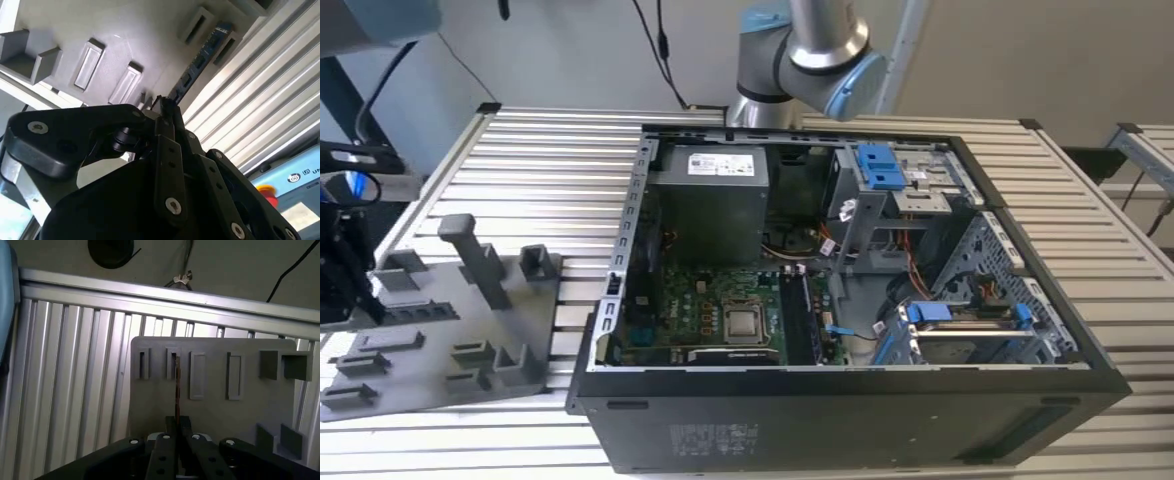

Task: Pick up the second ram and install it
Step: 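Pick up the second ram and move it above second insertion slot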

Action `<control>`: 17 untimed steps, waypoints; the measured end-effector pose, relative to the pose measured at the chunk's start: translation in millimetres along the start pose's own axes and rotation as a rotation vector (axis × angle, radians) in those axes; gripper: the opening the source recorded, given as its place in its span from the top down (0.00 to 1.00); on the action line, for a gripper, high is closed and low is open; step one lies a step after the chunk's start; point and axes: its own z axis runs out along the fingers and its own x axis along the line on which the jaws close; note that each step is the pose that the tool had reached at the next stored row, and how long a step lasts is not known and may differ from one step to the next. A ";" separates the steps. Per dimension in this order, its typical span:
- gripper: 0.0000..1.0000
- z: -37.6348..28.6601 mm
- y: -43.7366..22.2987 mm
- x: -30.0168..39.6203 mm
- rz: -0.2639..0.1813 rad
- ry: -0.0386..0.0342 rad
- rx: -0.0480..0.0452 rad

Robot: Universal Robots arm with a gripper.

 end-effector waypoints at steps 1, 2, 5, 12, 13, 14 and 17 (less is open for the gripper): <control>0.86 -2.5 0.0 0.0 0.000 -0.0001 0.0001; 0.86 -4.7 0.1 0.0 0.000 -0.0001 0.0002; 0.86 -10.3 0.2 -0.1 0.001 0.0000 0.0001; 0.86 -15.5 0.3 -0.1 0.040 -0.0007 0.0004; 0.86 -16.6 0.3 -0.2 0.045 -0.0009 0.0005; 0.86 -18.2 0.3 -0.2 0.047 -0.0009 0.0005; 0.86 -23.4 0.4 -0.2 0.048 -0.0009 0.0005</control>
